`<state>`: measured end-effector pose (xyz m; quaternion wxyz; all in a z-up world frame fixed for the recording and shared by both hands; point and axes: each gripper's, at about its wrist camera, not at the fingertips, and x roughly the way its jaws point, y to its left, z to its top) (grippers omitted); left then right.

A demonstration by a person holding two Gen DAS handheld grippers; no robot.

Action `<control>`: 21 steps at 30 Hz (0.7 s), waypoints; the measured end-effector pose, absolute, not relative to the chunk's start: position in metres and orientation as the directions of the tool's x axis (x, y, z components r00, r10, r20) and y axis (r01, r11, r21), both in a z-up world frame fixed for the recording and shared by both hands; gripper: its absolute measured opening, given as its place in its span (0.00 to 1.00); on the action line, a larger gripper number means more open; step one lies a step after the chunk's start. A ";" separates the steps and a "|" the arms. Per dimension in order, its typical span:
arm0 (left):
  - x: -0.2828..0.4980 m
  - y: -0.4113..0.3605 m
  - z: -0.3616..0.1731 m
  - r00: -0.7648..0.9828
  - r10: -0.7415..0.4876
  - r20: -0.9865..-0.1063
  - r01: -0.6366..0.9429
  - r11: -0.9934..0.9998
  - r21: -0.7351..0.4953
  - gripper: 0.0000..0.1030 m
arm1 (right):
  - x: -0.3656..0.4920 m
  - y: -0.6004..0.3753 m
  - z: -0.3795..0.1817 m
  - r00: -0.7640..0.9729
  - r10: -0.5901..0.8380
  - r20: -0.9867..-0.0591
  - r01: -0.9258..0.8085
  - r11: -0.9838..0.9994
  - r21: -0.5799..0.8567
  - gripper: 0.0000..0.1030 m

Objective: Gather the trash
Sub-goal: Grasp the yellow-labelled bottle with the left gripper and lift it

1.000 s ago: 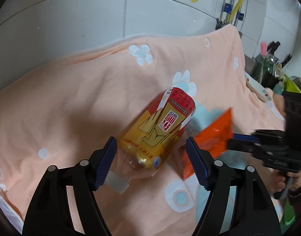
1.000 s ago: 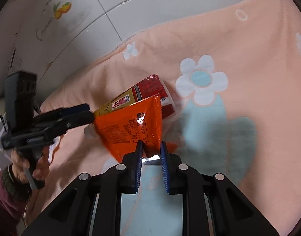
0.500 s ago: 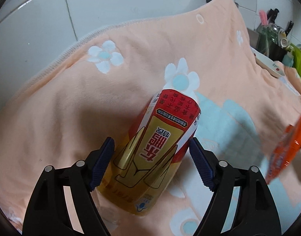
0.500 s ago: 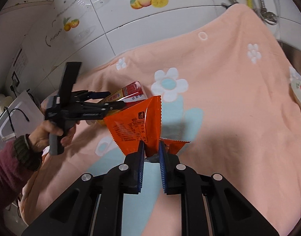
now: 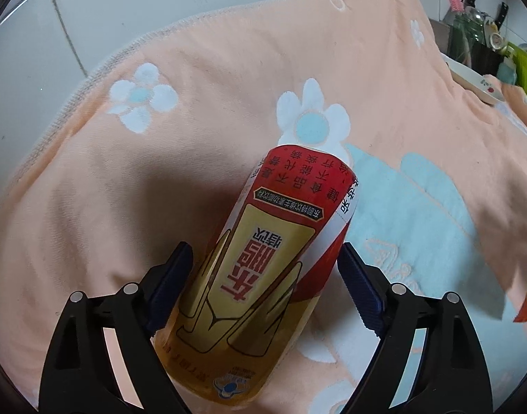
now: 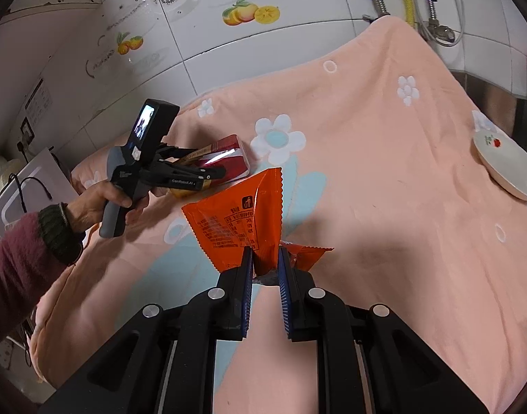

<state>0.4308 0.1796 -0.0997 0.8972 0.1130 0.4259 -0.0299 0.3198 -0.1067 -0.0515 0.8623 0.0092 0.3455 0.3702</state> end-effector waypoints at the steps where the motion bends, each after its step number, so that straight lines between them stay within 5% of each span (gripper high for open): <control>1: 0.431 0.178 -0.101 0.634 0.045 -0.772 0.153 0.971 0.183 0.82 | 0.318 -0.108 -0.052 0.488 0.643 -0.590 -0.630 0.727 0.272 0.14; 10: 0.448 0.174 -0.110 0.604 0.057 -0.795 0.181 0.962 0.207 0.87 | 0.295 -0.122 -0.057 0.498 0.625 -0.601 -0.611 0.745 0.268 0.14; 21: 0.420 0.169 -0.096 0.645 -0.009 -0.764 0.133 0.986 0.101 0.72 | 0.276 -0.150 -0.061 0.534 0.597 -0.599 -0.560 0.780 0.279 0.14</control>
